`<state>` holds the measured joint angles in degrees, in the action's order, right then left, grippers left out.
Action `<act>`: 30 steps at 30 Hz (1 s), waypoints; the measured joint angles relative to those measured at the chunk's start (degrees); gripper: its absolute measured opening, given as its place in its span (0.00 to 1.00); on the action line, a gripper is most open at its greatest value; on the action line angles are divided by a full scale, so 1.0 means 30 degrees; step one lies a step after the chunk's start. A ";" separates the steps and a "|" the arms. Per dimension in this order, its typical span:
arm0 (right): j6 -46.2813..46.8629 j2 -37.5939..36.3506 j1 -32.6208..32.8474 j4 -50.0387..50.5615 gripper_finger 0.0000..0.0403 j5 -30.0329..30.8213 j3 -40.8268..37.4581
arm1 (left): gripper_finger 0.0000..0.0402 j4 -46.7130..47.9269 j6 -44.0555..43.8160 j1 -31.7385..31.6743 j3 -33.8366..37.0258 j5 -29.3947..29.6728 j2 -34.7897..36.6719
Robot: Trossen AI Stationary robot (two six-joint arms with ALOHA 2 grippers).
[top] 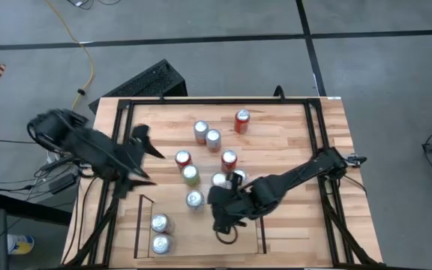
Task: Place canned beverage on shelf
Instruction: Put the silver soda can on the shelf aligned with the other silver soda can
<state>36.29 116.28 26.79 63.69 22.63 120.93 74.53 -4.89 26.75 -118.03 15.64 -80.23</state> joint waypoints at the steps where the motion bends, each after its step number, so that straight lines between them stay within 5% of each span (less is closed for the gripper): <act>1: 0.0304 -0.0287 0.0211 0.0449 0.00 0.0028 0.0021 | 0.83 -0.0217 0.0359 -0.0017 0.0311 0.0004 -0.0280; 14: 0.5070 -0.2750 0.3519 0.3467 0.00 0.3962 0.0049 | 0.83 -0.3044 -0.0379 -0.0798 0.4000 -0.1052 -0.3558; 30: 0.6411 -0.2742 0.4581 0.3789 0.00 0.4029 0.0027 | 0.83 -0.7393 -0.5236 -0.1221 0.8696 -0.0938 -0.4277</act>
<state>55.53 108.05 40.53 75.06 34.72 121.01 52.35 -20.60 23.09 -91.94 12.83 -93.06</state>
